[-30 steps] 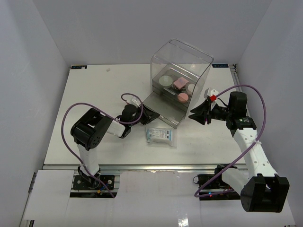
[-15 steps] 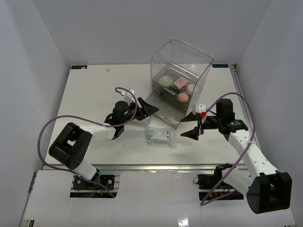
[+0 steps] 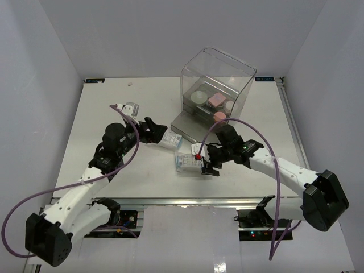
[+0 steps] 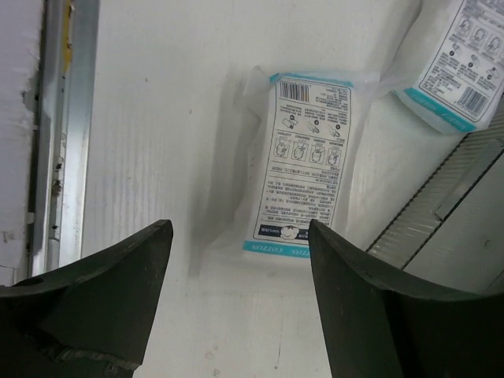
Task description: Organize the makeup
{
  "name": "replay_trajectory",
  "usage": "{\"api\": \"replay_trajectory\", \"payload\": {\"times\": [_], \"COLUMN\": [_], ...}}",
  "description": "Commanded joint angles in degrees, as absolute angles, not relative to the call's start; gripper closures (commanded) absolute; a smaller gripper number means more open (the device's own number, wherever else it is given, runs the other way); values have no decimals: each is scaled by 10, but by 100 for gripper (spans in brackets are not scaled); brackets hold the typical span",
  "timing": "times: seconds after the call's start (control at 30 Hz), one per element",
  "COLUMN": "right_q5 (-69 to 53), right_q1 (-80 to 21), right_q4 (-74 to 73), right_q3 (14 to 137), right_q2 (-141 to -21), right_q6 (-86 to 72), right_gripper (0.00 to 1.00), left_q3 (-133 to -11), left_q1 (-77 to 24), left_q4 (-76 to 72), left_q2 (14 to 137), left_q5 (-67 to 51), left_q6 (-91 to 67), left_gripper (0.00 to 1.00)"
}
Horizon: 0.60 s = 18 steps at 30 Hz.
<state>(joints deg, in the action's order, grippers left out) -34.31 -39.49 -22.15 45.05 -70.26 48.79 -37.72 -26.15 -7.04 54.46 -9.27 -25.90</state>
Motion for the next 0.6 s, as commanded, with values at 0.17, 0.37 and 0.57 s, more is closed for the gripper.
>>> {"api": "replay_trajectory", "payload": {"times": [0.17, 0.37, 0.57], "right_q5": [-119, -109, -97], "right_q1": [-508, -520, -531], "right_q4": [-201, -200, -196], "right_q3": [547, 567, 573], "right_q2": [-849, -898, -933], "right_q6": [470, 457, 447], "right_gripper": [22, 25, 55], "left_q3": [-333, -330, -330], "left_q1": [-260, -260, -260], "left_q4": [90, 87, 89], "left_q2": [350, 321, 313], "left_q5": [42, 63, 64], "left_q6": [-99, -99, -100], "left_gripper": [2, 2, 2]}}
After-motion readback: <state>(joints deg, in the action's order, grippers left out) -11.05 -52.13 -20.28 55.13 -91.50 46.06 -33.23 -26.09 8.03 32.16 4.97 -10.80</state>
